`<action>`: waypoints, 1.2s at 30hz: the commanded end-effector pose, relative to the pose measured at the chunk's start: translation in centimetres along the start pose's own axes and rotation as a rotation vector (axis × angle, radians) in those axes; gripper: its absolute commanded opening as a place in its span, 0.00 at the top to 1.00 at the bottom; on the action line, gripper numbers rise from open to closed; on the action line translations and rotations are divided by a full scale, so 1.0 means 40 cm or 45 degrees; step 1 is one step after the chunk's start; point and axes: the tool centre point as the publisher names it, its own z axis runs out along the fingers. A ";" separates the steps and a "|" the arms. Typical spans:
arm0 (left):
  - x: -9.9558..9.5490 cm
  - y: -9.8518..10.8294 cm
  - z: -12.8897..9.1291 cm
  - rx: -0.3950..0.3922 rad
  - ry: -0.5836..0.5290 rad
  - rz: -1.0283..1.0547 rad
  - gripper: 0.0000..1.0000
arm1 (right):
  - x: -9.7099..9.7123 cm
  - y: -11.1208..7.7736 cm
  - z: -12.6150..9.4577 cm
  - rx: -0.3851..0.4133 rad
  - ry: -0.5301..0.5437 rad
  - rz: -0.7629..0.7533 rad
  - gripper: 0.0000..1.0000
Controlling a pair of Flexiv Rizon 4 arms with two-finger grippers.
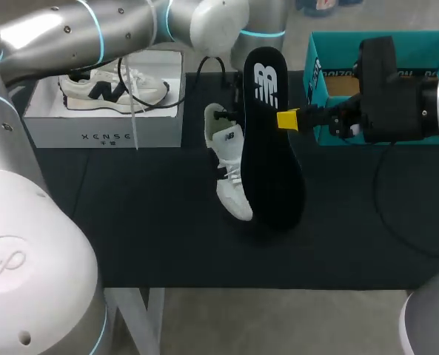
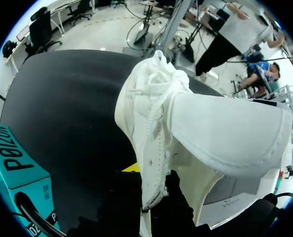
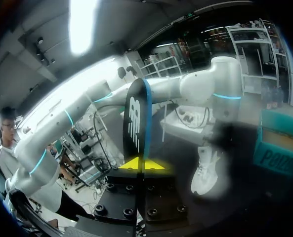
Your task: Take the shoe out of the shoebox, open the shoe tongue, remove and reinsert the insole, then place the shoe into the shoebox
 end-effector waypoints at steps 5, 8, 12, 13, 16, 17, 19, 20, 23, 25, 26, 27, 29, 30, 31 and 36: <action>-0.078 0.024 0.041 -0.169 0.314 0.190 1.00 | -0.001 0.001 0.008 0.001 -0.001 0.002 1.00; -0.083 0.027 0.050 -0.159 0.307 0.179 1.00 | -0.001 0.001 0.008 0.001 -0.001 0.002 1.00; -0.085 0.029 0.055 -0.151 0.298 0.175 1.00 | -0.001 0.001 0.008 0.001 -0.001 0.002 1.00; -0.086 0.030 0.056 -0.146 0.285 0.174 1.00 | -0.001 0.001 0.008 0.001 -0.001 0.002 1.00; -0.086 0.032 0.058 -0.139 0.279 0.172 1.00 | -0.001 0.001 0.008 0.001 -0.001 0.002 1.00; -0.087 0.034 0.059 -0.136 0.279 0.172 1.00 | -0.001 0.001 0.008 0.001 -0.001 0.002 1.00; -0.090 0.040 0.063 -0.132 0.285 0.175 1.00 | -0.001 0.001 0.008 0.001 -0.001 0.002 1.00; -0.092 0.045 0.067 -0.128 0.290 0.180 1.00 | -0.001 0.001 0.008 0.001 -0.001 0.002 1.00; -0.109 0.061 0.079 -0.131 0.319 0.199 1.00 | -0.001 0.001 0.008 0.001 -0.001 0.002 1.00; -0.122 0.074 0.091 -0.108 0.332 0.206 1.00 | -0.001 0.001 0.008 0.001 -0.001 0.002 1.00; -0.128 0.079 0.097 -0.104 0.345 0.201 1.00 | -0.001 0.001 0.008 0.001 -0.001 0.002 1.00; -0.135 0.082 0.102 -0.094 0.352 0.193 1.00 | -0.001 0.001 0.008 0.001 -0.001 0.002 1.00; -0.144 0.080 0.111 -0.095 0.362 0.182 0.98 | -0.001 0.001 0.008 0.001 -0.001 0.002 1.00; -0.145 0.074 0.111 -0.101 0.366 0.182 0.66 | -0.001 0.001 0.008 0.001 -0.001 0.002 1.00; -0.146 0.067 0.109 -0.112 0.367 0.179 0.33 | -0.001 0.001 0.008 0.001 -0.001 0.002 1.00; -0.133 0.034 0.064 -0.161 0.315 0.153 0.00 | -0.001 0.001 0.008 0.001 -0.001 0.002 1.00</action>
